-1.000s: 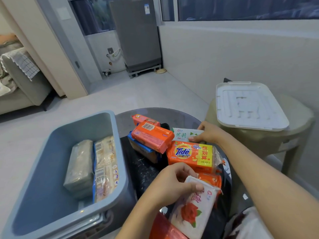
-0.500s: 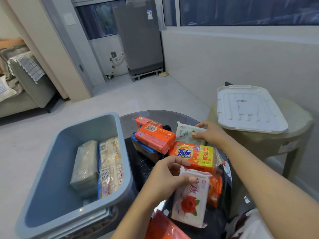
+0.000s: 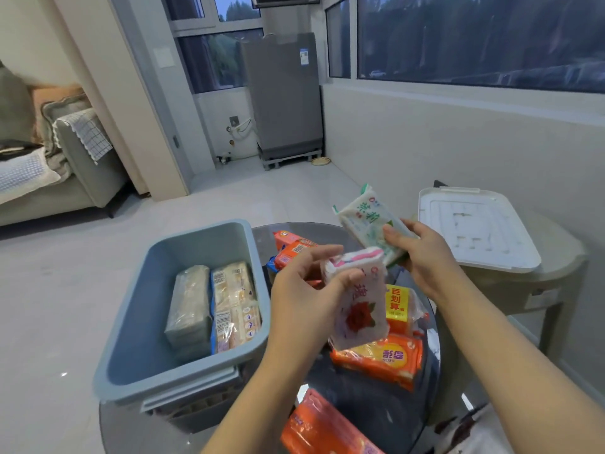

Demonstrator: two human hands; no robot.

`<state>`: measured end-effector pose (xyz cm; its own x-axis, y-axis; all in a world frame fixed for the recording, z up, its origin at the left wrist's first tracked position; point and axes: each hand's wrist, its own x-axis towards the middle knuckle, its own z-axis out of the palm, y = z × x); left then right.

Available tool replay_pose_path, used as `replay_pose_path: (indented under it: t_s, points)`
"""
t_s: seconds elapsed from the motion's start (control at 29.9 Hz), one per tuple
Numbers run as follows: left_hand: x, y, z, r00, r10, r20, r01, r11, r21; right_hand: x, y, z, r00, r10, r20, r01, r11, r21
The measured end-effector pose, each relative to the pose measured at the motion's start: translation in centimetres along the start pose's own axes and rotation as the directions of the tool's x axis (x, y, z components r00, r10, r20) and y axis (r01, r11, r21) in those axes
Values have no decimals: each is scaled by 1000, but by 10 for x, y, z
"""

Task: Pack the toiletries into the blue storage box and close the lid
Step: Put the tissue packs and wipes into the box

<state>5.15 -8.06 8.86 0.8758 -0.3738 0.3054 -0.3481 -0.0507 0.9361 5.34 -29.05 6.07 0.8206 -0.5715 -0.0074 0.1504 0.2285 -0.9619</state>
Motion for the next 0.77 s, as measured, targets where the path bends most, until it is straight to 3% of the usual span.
replay_pose_path:
  t_s: [0.1, 0.2, 0.27, 0.37, 0.43, 0.6, 0.77]
  points:
    - [1, 13, -13, 997, -13, -74, 3, 991, -137, -20, -8, 14, 991, 94, 93, -110, 978, 176]
    - [7, 23, -33, 979, -181, -92, 118, 877, -465, -36, -11, 31, 960, 202, 193, -261, 895, 361]
    - [14, 29, -52, 955, -296, -24, 217, 750, -625, -44, -13, 44, 943, 234, 238, -314, 862, 397]
    - [21, 37, -87, 917, -384, 109, 353, 656, -667, -52, -13, 63, 925, 241, 295, -341, 867, 362]
    - [25, 39, -113, 907, -414, 76, 369, 697, -614, -58, -13, 77, 914, 231, 334, -339, 886, 315]
    - [39, 32, -170, 913, -398, -84, 369, 898, -241, -70, -5, 110, 917, 190, 351, -264, 948, 178]
    - [53, 8, -198, 914, -400, -66, 404, 883, 237, -83, 2, 139, 907, 170, 385, -237, 962, 133]
